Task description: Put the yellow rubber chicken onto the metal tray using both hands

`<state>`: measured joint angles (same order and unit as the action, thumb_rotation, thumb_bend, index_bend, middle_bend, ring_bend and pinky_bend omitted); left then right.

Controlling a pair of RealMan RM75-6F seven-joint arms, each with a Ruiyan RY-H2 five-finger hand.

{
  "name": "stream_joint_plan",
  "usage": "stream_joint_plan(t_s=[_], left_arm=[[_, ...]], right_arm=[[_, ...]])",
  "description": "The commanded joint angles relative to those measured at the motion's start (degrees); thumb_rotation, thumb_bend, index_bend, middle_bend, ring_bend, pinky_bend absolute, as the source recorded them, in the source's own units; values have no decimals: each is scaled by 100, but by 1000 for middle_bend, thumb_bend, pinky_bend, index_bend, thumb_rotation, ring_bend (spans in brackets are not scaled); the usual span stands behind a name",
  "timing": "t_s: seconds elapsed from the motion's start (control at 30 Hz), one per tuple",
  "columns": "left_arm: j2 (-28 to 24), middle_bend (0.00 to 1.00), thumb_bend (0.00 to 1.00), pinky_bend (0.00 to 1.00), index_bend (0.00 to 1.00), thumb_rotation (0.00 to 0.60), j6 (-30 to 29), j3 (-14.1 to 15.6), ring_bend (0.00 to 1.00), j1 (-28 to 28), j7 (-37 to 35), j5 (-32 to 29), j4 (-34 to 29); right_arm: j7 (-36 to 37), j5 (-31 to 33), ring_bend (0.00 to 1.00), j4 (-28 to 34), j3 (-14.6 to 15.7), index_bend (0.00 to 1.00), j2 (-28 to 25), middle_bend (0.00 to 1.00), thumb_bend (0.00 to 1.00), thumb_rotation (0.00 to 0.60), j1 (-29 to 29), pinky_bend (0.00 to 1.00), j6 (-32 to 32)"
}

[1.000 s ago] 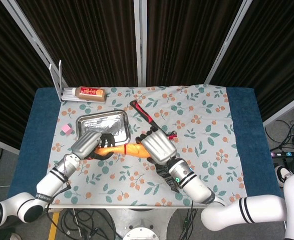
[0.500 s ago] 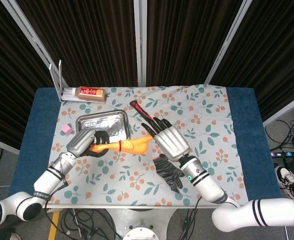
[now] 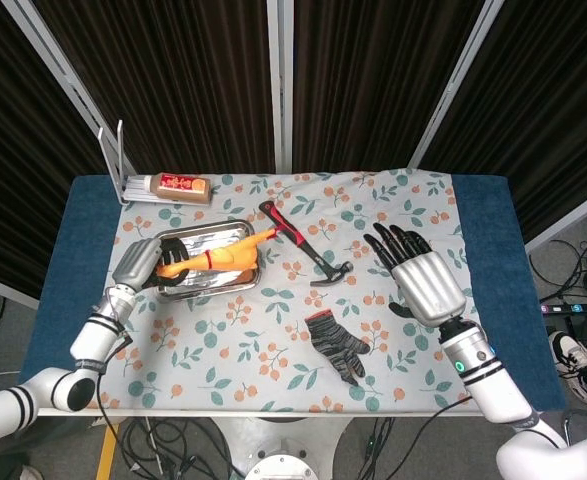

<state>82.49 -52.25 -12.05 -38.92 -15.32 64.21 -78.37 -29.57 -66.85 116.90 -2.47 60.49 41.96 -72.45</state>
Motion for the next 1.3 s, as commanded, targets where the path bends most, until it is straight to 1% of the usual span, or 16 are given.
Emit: stream_joint_plan(t_s=[0.03,0.2,0.3,0.33,0.4,0.5,0.6,0.7,0.77,0.83,0.93,1.03,1.1,1.2,1.23,1.3], left_arm=[[360,743,608,643,708,600,-20,-133,598,2,-146,-166,449],[751,711,606,602,695,600,-30,-153,532,-1,-59,-241,977],[944,641,606,541,647,600,6,-161,442,-19,134,-346,1239],[988,629,606,535,638,600,21,-175,430,-23,172,-384,1286],[1013,566,593,494,582,600,124,-163,371,-35,284,-440,1326],[976,398,483,403,413,600,239,-131,241,-37,512,-524,1268],[956,292,365,355,304,600,259,-147,181,-14,670,-622,1167],[983,227,262,305,243,600,242,-164,146,-11,896,-740,1165],[1013,198,208,284,223,600,224,-190,132,-12,1023,-821,1178],[995,178,179,277,215,600,185,-215,125,8,1075,-845,1123],[809,159,160,275,205,600,-100,-279,119,140,1057,-746,825],[347,157,159,269,203,600,-321,-261,119,348,1079,-614,283],[-100,160,159,263,203,600,-468,-191,119,529,1151,-492,-172],[-642,173,160,264,204,600,-875,-44,119,859,1307,-278,-706],[-785,176,159,263,205,600,-1100,23,119,1013,1347,-172,-847],[-949,181,159,264,207,600,-1428,146,119,1252,1352,16,-1003]], right_arm=[[175,-145,49,-72,69,0,-106,0,0,600,-192,154,-78],[449,-208,49,-191,43,0,-206,0,0,600,-413,154,-63],[543,-261,49,-239,26,0,-217,0,0,600,-520,154,-60],[566,-275,49,-249,21,0,-214,0,0,600,-551,154,-60],[619,-305,49,-270,2,0,-211,0,0,600,-620,154,-68],[696,-362,49,-298,-30,0,-208,0,0,600,-714,154,-86],[763,-397,49,-335,-65,0,-204,0,0,600,-787,154,-73],[825,-433,49,-365,-95,0,-194,0,0,600,-853,154,-55],[859,-461,49,-381,-106,0,-193,0,0,600,-906,154,-51],[896,-487,49,-390,-115,0,-204,0,0,600,-958,154,-60],[972,-545,48,-393,-127,0,-260,0,0,600,-1062,154,-103],[1072,-645,48,-425,-103,0,-356,0,0,600,-1191,153,-152],[1316,-789,48,-462,-41,0,-482,14,2,600,-1279,154,-92],[1847,-1085,48,-642,63,1,-604,105,69,600,-1491,155,-157],[2040,-1210,50,-781,103,11,-589,132,114,600,-1611,155,-270],[2269,-1367,56,-987,173,30,-546,154,156,600,-1802,156,-453]])
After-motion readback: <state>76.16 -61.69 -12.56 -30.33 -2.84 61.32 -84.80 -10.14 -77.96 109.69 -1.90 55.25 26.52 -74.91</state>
